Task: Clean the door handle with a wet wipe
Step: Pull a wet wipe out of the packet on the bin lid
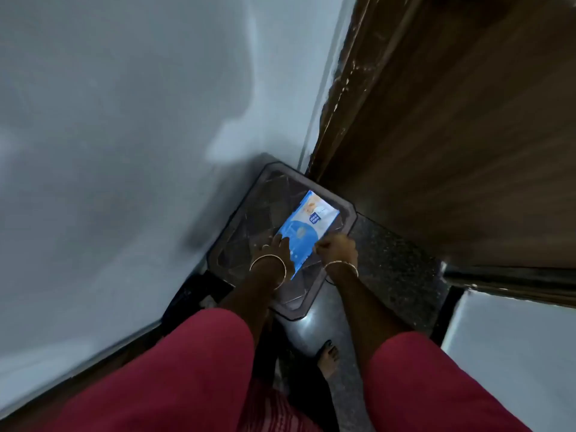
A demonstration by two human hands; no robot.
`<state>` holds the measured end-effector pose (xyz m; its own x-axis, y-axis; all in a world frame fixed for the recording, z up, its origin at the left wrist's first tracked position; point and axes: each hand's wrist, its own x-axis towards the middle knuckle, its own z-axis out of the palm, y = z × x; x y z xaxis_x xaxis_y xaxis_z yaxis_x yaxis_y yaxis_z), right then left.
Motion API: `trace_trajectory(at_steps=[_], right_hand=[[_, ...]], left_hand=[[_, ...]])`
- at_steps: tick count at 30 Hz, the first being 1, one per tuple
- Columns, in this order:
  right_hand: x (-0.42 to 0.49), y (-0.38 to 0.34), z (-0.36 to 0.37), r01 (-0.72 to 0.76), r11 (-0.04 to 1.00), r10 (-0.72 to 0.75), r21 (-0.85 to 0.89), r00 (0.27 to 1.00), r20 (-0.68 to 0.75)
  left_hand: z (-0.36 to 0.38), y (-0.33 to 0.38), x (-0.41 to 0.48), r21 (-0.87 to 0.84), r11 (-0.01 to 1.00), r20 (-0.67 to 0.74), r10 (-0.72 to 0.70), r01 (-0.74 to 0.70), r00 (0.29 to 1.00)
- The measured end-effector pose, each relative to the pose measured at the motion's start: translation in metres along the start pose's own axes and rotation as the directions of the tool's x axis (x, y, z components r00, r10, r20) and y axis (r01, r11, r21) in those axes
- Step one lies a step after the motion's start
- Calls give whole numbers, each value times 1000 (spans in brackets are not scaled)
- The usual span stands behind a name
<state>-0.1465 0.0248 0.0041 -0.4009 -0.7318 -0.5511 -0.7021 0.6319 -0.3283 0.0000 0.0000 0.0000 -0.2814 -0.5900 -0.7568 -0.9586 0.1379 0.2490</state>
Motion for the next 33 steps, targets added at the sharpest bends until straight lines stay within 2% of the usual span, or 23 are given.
trace_trajectory(at_steps=[3,6,10,19,25,33], right_hand=[[25,-8,18,36,999,-37,22,999,31],[47,-19,33,51,998,-51,37,999,-6],[66,-22,47,104,989,-109,-102,993,-51],[72,-19,60,218,922,-236,-319,971,-20],[74,-7,67,286,928,-282,-240,958,51],[59,10,71,337,937,-337,-95,941,19]], left_hand=[[14,-7,15,-26,1000,39,6,-4,999],[30,-12,28,-14,999,31,31,-31,999],[44,-16,43,-39,998,21,43,-42,999],[64,-27,49,-86,995,-28,57,-59,998],[70,-31,49,-164,983,-62,69,-79,996],[72,-22,51,-84,996,-56,14,-19,998]])
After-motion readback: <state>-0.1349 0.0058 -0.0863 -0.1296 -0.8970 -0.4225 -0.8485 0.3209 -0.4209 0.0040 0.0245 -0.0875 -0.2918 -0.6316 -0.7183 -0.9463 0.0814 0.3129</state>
